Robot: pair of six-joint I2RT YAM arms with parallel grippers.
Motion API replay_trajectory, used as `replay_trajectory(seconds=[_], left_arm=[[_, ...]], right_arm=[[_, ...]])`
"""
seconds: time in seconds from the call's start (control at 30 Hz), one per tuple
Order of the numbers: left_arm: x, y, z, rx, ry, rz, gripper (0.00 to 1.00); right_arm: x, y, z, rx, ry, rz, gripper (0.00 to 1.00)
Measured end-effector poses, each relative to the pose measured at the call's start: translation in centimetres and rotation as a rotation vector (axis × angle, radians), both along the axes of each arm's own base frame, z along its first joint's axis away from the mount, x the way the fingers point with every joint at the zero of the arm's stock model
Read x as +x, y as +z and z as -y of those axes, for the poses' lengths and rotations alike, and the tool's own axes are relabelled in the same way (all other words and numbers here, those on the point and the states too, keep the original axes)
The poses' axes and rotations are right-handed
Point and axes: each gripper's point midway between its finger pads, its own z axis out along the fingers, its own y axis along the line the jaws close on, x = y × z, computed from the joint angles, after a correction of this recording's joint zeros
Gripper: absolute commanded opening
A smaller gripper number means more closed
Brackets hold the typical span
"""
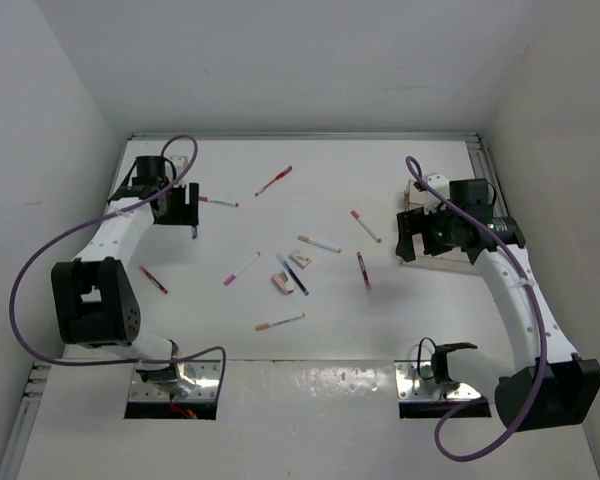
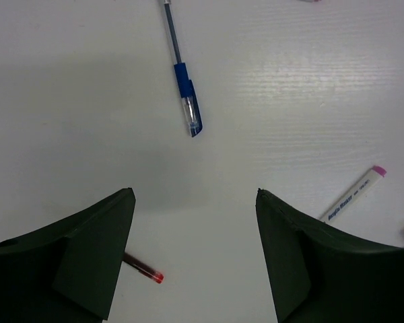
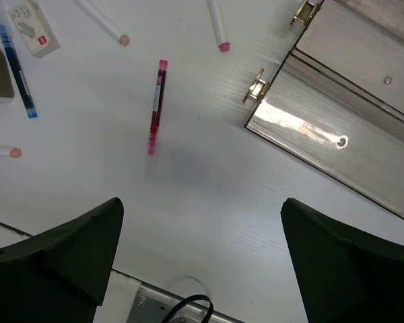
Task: Sort the stationery into containers
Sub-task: Grab a piece of stationery with the left arm
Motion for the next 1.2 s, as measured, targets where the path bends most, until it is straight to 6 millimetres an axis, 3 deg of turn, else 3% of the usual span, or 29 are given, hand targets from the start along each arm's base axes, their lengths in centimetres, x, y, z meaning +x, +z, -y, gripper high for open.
replay_trajectory(seconds=[0.17, 0.37, 0.47, 0.63, 0.77, 0.97, 1.1, 1.2], left_arm=[[1.9, -2.0, -0.1, -0.021, 0.029, -0.016, 0.69], [2.5, -8.6, -0.8, -0.055, 0.062, -0.157, 0.64], [2.6, -10.6, -1.1, -0.07, 0.076, -0.205, 0.64], [4.8, -10.2, -1.3, -0.081, 0.081, -0.174, 0.58], [6.3, -10.4, -1.4, -0.081, 0.082, -0.15, 0.47], [6.9, -10.8, -1.7, -0.07, 0.074, -0.152, 0.28], [6.9, -10.9, -1.7, -0.067, 0.068, -0.158, 0.04], [6.8, -10.8, -1.7, -0.068, 0.06, -0.159, 0.0]], right_arm=[[0.1, -0.3, 0.0, -0.001, 0.001, -0.014, 0.99], [0.2, -0.9, 0.0, -0.004, 0.002, -0.034, 0.99], [0.2, -1.1, 0.0, -0.007, 0.004, -0.042, 0.99], [0.3, -1.6, 0.0, -0.01, 0.007, -0.061, 0.99], [0.3, -1.9, 0.0, -0.013, 0.01, -0.073, 0.99], [0.4, -2.0, 0.0, -0.015, 0.014, -0.075, 0.99], [0.3, -2.0, -0.1, -0.011, 0.022, -0.075, 0.98], [0.3, -1.8, -0.5, 0.006, 0.042, -0.069, 0.97]])
